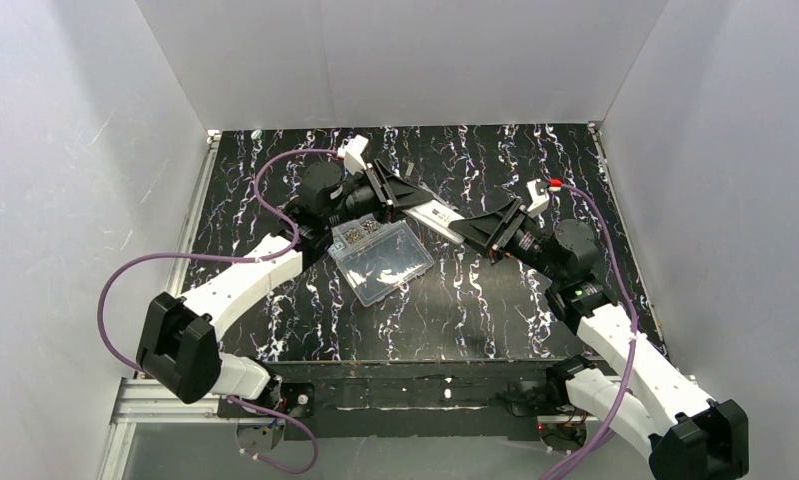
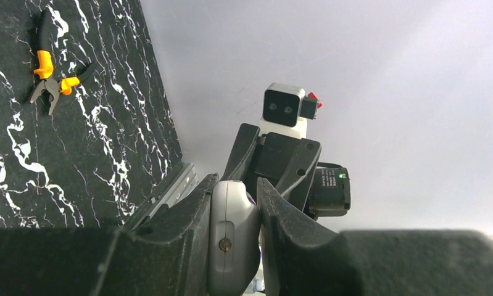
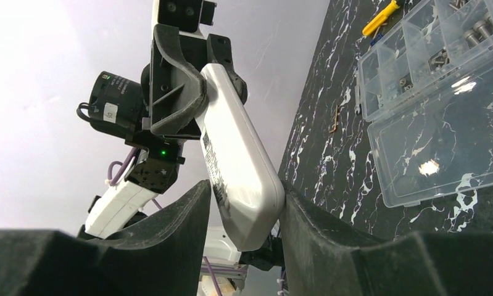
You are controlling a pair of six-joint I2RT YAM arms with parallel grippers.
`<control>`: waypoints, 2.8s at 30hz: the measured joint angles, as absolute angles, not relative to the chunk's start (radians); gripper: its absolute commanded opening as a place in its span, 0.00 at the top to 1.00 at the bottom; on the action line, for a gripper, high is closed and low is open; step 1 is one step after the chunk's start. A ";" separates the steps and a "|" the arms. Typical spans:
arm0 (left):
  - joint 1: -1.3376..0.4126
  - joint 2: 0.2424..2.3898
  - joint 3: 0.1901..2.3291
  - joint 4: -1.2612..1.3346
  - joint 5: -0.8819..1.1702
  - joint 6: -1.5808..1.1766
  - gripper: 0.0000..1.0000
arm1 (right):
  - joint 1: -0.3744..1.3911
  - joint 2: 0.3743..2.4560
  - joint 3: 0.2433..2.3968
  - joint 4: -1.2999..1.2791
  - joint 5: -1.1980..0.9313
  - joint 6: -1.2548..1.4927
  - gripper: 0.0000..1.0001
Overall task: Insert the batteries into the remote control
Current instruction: Load the battery cover into the remote control, then place the remote control at the center of the board.
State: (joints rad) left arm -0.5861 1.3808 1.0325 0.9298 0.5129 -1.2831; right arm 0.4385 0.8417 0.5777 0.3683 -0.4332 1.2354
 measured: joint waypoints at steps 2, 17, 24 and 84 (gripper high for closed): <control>-0.586 1.383 1.033 0.937 0.514 -1.283 1.00 | 0.439 0.844 0.578 0.369 -0.433 1.236 0.51; -0.607 1.436 1.032 1.055 0.537 -1.288 1.00 | 0.439 0.865 0.578 0.413 -0.435 1.279 0.45; -0.612 1.436 1.032 1.077 0.540 -1.291 1.00 | 0.439 0.865 0.569 0.452 -0.413 1.303 0.44; -0.615 1.174 1.313 -0.355 -0.017 -0.651 0.02 | 0.613 1.341 1.322 -1.012 0.348 0.594 0.99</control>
State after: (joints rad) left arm -0.6147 1.1744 1.3128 -0.3553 -0.0166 -0.6506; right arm 0.6128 1.3415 1.3224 -1.0119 0.3481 0.5941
